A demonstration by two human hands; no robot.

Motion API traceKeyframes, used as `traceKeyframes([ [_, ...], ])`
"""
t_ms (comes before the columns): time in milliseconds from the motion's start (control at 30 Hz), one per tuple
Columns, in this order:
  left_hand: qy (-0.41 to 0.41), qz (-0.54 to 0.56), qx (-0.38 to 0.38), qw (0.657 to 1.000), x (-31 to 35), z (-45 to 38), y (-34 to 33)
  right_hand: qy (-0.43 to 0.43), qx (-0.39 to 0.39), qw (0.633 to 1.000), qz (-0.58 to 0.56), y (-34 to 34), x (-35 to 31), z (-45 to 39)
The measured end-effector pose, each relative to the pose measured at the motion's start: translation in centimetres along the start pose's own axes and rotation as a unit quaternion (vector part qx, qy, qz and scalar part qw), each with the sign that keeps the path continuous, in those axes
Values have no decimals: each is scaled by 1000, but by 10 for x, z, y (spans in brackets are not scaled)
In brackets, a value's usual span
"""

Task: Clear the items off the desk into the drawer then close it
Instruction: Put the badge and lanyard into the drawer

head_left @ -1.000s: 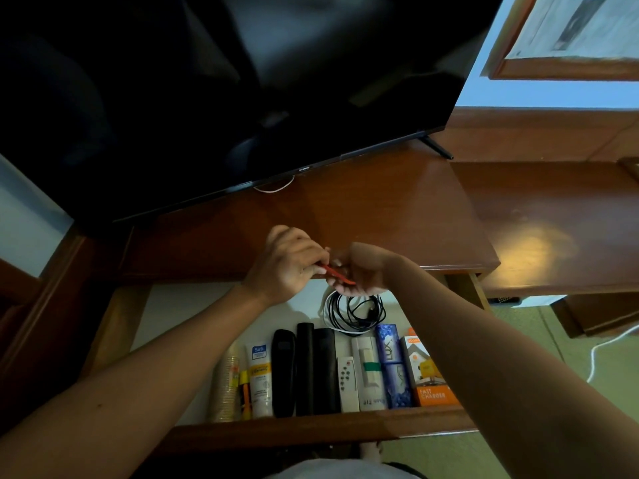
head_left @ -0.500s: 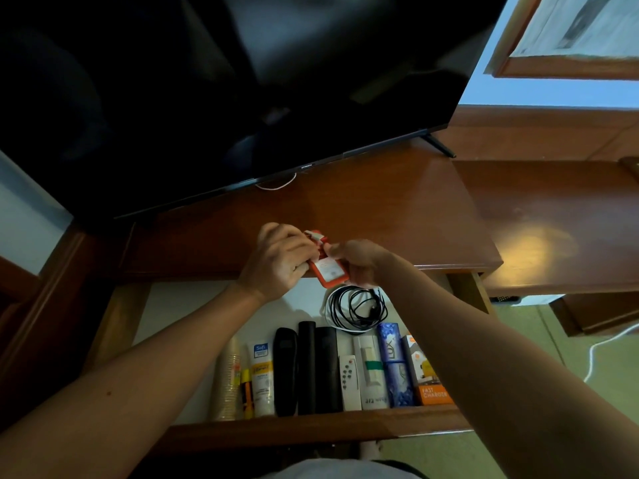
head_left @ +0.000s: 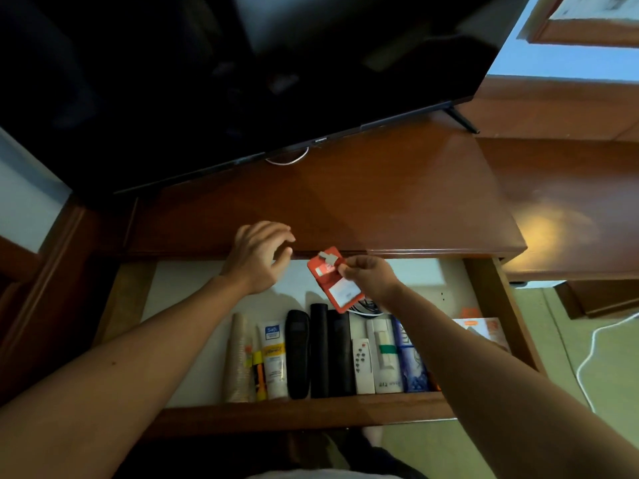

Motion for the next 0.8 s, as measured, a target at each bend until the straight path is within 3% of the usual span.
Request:
traceKeyframes([
  [167, 140, -115, -110, 977, -40, -9, -9, 13, 2, 996, 92, -16, 21, 3],
  [333, 179, -158, -168, 956, -73, -12, -11, 73, 26, 959, 274, -45, 19, -10],
  [467, 177, -157, -161, 958, -78, -9, -15, 190, 23, 876, 443, -75, 8, -18],
  [600, 179, -154, -155, 959, -80, -10, -16, 317, 29, 811, 492, -106, 0, -24],
  [700, 176, -157, -156, 959, -80, -11, -15, 328, 26, 809, 487, -123, -3, -34],
  [800, 171, -152, -150, 962, -80, -11, -15, 284, 5, 826, 487, -132, 3, -45],
])
Point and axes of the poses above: each hand's wrist, its own z-axis away from the middle knuckle, its own y-axis out of the back of the hand, x = y × z, the point moved 3 cm from there along -z, towards the middle knuckle, and after that the axes turned 1 degree about z, right-handed, at the moved point
